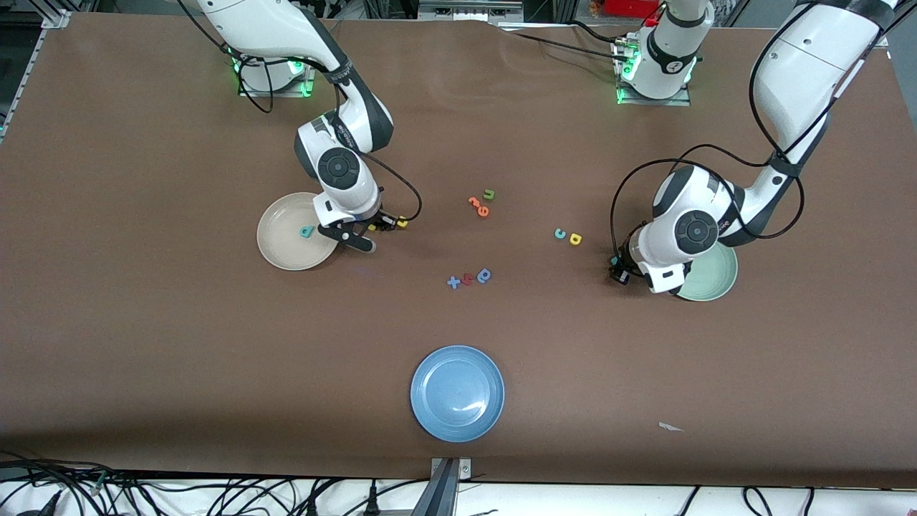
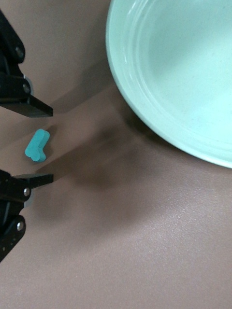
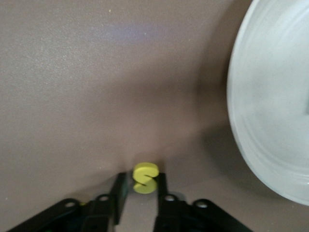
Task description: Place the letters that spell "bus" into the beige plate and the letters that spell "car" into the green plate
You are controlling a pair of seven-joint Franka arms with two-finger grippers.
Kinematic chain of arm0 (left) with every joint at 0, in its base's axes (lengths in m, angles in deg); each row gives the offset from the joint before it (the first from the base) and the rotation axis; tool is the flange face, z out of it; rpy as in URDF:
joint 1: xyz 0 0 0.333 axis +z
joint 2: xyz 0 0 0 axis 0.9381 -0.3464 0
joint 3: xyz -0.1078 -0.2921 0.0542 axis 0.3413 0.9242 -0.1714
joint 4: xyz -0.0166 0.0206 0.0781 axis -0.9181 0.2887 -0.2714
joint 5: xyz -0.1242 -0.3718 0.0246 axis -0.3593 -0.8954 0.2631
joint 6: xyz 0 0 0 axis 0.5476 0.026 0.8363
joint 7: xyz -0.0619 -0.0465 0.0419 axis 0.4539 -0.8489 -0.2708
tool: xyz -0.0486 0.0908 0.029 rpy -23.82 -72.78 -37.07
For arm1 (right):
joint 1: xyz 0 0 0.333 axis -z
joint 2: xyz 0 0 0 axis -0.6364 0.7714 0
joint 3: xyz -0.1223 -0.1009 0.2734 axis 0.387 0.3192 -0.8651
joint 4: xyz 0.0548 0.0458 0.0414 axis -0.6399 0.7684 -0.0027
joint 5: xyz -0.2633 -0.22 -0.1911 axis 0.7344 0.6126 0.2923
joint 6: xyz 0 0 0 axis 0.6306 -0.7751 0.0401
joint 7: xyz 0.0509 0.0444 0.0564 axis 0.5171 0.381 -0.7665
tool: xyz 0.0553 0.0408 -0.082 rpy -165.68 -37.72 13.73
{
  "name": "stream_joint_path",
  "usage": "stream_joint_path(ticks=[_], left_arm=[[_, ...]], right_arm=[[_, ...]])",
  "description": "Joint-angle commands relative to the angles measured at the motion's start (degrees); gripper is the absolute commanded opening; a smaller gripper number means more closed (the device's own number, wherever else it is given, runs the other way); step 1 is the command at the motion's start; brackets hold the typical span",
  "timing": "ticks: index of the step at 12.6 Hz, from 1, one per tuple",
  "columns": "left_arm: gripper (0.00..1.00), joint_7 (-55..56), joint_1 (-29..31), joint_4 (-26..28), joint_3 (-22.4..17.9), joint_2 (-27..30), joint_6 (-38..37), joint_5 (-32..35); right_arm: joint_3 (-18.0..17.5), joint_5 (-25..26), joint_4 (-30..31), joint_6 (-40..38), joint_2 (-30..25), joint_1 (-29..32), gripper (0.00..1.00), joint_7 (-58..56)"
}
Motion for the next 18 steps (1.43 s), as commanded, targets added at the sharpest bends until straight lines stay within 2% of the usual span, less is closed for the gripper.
stream_joint_path(ticks=[1, 4, 7, 9, 12, 14, 15, 16, 17, 18], left_arm=[[0.55, 1.3, -0.2, -0.7, 0.2, -0.7, -1.1, 1.8], [0.55, 1.3, -0.2, -0.8, 0.2, -1.0, -0.6, 1.9], [0.55, 1.4, -0.3, -0.8, 0.2, -1.6, -0.5, 2.1], [0.55, 1.5, -0.5, -0.9, 0.2, -1.9, 0.1, 2.0], [0.55, 2.1, -0.7, -0.9, 0.1, -2.2, 0.7, 2.0], [0.55, 3.2, -1.4, -0.9, 0.1, -2.3, 0.7, 2.1], [0.55, 3.3, -1.4, -1.0, 0.1, -2.3, 0.8, 2.1], [0.55, 3.5, -1.7, -1.0, 0.1, -2.4, 0.8, 2.1], [0.55, 3.5, -1.7, -1.0, 0.1, -2.7, 0.8, 2.1], [0.55, 3.5, -1.7, -1.0, 0.1, -2.8, 0.7, 2.1]], right_arm=[[0.6, -0.6, 0.5, 0.2, -0.1, 0.1, 0.0, 0.1], [1.4, -0.4, -1.0, -4.1, -3.2, 0.1, 0.0, -0.8], [6.0, -0.4, -3.6, -16.3, -7.2, 0.1, 0.0, -7.1], [9.8, -0.7, -1.9, -18.3, -8.2, 0.1, 0.0, -12.7], [10.7, -0.6, 4.9, -17.0, -9.3, 0.1, 0.0, -15.4], [12.2, -0.6, 6.9, -15.6, -9.2, 0.2, 0.0, -18.3], [12.9, -0.7, 7.0, -16.0, -8.5, 0.2, 0.08, -19.7], [12.9, -0.7, 7.0, -16.3, -7.7, 0.3, 0.53, -19.9], [13.0, -0.7, 6.3, -17.7, -7.9, 0.4, 0.91, -20.2], [13.3, -0.7, 4.7, -20.0, -8.2, 0.5, 1.0, -20.3]])
